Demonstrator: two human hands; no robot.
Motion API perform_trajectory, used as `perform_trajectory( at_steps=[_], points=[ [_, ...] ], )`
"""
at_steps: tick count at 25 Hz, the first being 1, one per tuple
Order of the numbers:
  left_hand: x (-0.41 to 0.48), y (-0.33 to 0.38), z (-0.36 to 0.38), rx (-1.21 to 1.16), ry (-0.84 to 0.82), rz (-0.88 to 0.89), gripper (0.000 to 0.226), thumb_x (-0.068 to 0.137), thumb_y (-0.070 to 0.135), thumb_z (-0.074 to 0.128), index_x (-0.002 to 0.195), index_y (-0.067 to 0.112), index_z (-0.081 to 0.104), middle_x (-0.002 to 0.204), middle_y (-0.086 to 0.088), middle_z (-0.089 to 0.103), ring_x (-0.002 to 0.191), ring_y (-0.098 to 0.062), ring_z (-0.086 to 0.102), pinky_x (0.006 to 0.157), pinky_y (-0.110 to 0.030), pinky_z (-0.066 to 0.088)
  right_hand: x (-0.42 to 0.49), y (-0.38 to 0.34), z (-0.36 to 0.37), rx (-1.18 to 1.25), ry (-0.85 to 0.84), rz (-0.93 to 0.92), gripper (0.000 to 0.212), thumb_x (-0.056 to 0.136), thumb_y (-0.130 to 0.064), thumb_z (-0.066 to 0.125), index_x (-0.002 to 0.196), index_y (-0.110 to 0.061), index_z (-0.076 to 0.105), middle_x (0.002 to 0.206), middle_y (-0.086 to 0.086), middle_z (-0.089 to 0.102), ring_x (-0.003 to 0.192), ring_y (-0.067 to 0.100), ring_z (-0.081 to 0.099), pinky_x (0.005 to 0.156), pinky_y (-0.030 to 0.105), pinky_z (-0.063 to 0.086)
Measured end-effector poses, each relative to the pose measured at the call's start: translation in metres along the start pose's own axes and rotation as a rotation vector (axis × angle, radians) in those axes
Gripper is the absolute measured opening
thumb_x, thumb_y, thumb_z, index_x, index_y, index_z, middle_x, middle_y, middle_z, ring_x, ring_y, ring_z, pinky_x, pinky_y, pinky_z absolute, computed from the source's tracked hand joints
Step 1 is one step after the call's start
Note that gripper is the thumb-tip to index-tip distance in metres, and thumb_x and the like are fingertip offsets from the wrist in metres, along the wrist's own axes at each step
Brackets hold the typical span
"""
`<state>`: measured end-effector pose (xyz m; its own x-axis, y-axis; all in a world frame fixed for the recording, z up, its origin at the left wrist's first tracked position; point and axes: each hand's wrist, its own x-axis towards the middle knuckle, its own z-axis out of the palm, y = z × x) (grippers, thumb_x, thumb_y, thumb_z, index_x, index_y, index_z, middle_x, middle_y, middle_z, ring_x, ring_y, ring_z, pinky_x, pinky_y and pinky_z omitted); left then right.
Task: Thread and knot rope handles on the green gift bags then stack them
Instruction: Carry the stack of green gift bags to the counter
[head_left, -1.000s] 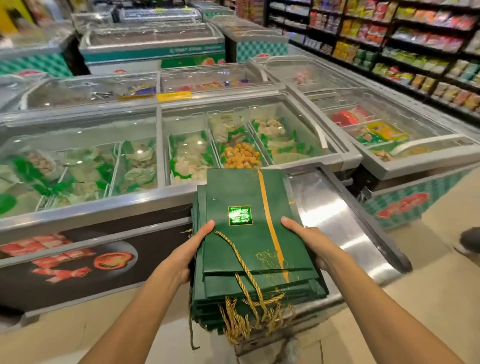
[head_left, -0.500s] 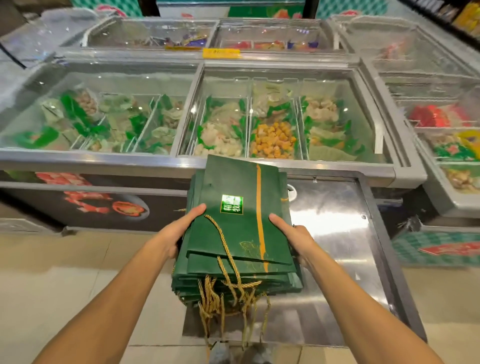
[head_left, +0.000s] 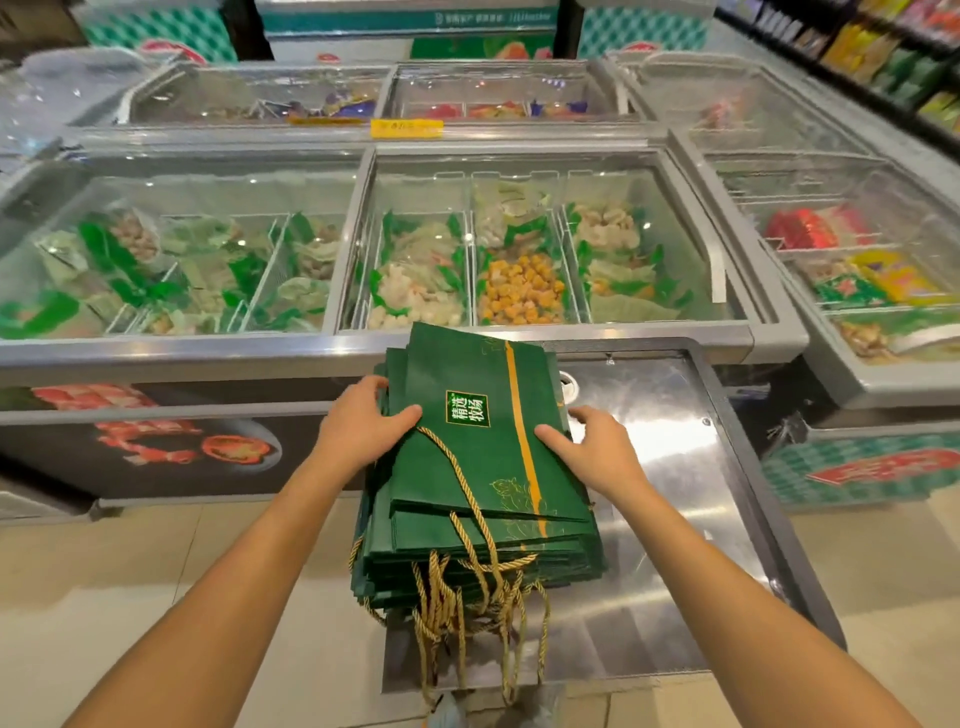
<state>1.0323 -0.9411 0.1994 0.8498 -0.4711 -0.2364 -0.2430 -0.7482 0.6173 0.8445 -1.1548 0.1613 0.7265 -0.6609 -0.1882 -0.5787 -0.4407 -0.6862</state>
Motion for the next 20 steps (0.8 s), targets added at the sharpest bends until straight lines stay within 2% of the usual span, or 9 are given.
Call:
perform_trajectory(
  at_steps=[2,4,8,13,16,18,20],
  points=[
    [-0.003,0.014,-0.004,0.214,0.119,0.187,0.053,0.091,0.040,0.064,0.137,0.015,0.055,0.137,-0.007,0.059,0.124,-0.029,0.055,0.102,-0.046,0.046,-0.002,0.001,-0.001,-0.142,0.026,-0.112,0.049,0.099,-0.041,0.062,0.137,-0.011,0.059,0.131,0.009,0.063,0.119,0.027,0.060,0.091,0.035,0.048],
    [-0.010,0.028,-0.002,0.386,0.160,0.314,0.046,0.093,0.038,0.059,0.134,0.017,0.058,0.133,-0.007,0.060,0.121,-0.029,0.056,0.099,-0.046,0.045,-0.006,0.009,-0.004,-0.330,0.020,-0.196,0.044,0.104,-0.036,0.053,0.142,-0.013,0.055,0.136,0.009,0.059,0.123,0.028,0.056,0.098,0.039,0.048],
    [-0.034,0.057,0.017,0.594,0.071,0.537,0.043,0.097,0.041,0.049,0.133,0.020,0.056,0.128,-0.003,0.062,0.115,-0.025,0.058,0.095,-0.042,0.045,-0.015,0.023,-0.016,-0.558,0.018,-0.308,0.037,0.105,-0.022,0.047,0.142,-0.017,0.054,0.138,0.006,0.058,0.118,0.030,0.058,0.094,0.042,0.051],
    [-0.051,0.074,0.055,0.723,0.006,0.532,0.042,0.099,0.045,0.046,0.134,0.024,0.053,0.130,0.003,0.059,0.119,-0.020,0.054,0.099,-0.040,0.042,-0.001,0.060,-0.032,-0.713,0.035,-0.447,0.031,0.098,-0.012,0.051,0.127,-0.014,0.063,0.125,0.007,0.065,0.109,0.031,0.060,0.086,0.042,0.052],
    [-0.051,0.076,0.067,0.720,0.041,0.510,0.049,0.098,0.050,0.046,0.140,0.025,0.049,0.135,0.004,0.057,0.124,-0.019,0.052,0.103,-0.040,0.042,0.026,0.074,-0.038,-0.755,0.062,-0.582,0.029,0.100,-0.014,0.047,0.122,-0.015,0.065,0.116,0.006,0.068,0.102,0.030,0.064,0.081,0.043,0.056],
    [-0.058,0.074,0.069,0.728,0.077,0.498,0.055,0.096,0.055,0.045,0.143,0.027,0.047,0.138,0.005,0.053,0.128,-0.017,0.049,0.107,-0.041,0.041,0.036,0.074,-0.037,-0.676,0.076,-0.620,0.028,0.103,-0.020,0.044,0.119,-0.016,0.067,0.110,0.005,0.069,0.098,0.030,0.066,0.076,0.042,0.056],
    [-0.068,0.074,0.070,0.743,0.109,0.476,0.061,0.092,0.061,0.040,0.144,0.030,0.044,0.139,0.007,0.052,0.128,-0.016,0.048,0.108,-0.042,0.041,0.041,0.070,-0.029,-0.487,0.063,-0.596,0.024,0.102,-0.023,0.046,0.104,-0.017,0.069,0.089,0.001,0.068,0.082,0.024,0.063,0.067,0.037,0.051]
  ],
)
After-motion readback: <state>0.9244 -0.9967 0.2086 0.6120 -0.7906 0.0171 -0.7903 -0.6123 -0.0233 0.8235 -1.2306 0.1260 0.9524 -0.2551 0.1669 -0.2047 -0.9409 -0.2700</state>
